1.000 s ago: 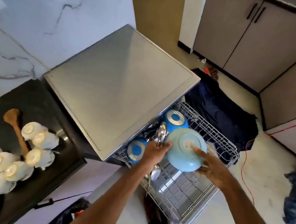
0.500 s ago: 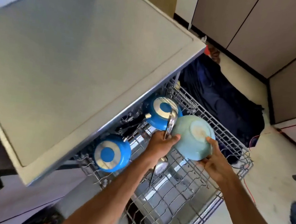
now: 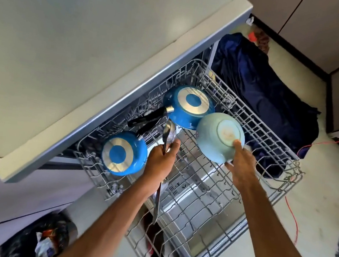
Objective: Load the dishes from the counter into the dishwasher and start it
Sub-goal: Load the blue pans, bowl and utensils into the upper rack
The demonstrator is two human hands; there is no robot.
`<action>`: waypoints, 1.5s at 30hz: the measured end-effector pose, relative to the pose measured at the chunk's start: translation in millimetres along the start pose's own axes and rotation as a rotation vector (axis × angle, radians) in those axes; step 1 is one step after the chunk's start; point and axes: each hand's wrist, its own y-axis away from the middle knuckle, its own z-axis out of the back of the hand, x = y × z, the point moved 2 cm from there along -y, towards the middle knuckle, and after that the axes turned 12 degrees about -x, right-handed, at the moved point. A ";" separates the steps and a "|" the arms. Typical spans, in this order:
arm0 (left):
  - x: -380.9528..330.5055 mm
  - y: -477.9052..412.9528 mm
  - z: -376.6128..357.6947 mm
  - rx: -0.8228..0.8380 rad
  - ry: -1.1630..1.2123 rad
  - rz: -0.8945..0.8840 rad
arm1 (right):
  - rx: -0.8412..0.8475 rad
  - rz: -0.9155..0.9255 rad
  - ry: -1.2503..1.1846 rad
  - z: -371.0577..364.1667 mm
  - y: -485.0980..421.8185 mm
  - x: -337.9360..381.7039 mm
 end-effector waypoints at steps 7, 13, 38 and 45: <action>18.8 6.6 16.9 0.053 0.096 0.074 | -0.053 0.473 0.239 9.7 75.0 10.7; 0.2 31.6 24.8 0.088 0.203 0.169 | 0.664 0.633 0.454 -21.5 169.2 -22.3; 2.3 -13.5 -54.5 -0.065 0.550 0.425 | 0.280 0.411 0.265 51.5 118.8 -21.6; -2.4 -48.1 -58.6 -0.075 0.349 0.323 | 0.210 0.698 0.596 57.2 108.1 -10.4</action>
